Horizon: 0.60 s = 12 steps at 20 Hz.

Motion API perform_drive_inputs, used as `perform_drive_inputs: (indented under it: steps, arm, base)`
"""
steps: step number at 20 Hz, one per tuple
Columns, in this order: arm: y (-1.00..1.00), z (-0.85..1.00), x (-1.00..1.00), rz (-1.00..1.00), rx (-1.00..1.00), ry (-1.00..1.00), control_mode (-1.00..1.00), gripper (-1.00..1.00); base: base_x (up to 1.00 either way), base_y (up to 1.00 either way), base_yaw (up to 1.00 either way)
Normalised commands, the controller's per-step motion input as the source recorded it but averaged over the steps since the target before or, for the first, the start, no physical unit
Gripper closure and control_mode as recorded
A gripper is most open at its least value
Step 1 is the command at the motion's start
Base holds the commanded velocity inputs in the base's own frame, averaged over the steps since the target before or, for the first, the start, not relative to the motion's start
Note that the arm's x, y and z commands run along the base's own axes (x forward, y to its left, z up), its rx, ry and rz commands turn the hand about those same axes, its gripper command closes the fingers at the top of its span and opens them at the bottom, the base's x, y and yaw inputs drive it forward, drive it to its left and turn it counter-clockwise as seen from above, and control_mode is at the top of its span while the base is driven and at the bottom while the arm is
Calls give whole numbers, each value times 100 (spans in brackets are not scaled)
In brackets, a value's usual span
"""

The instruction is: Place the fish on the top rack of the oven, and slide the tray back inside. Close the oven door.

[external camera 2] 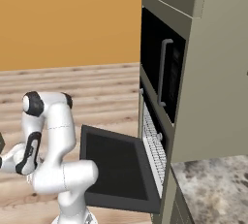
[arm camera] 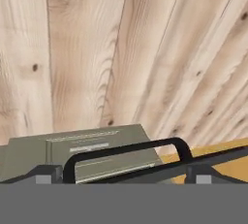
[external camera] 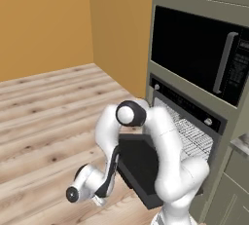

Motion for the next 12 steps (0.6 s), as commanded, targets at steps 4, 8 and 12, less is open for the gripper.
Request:
perform_drive_inputs:
  steps: [4,8,12]
  arm:
    - [60,-34,0,-14,-27,-19,-100,-100]
    - [19,-24,0,-17,-23,-17,-100,-100]
    - [14,-32,0,-20,-23,-21,-100,-100]
  base:
    - [0,0,0]
    - [0,0,0]
    - [0,0,0]
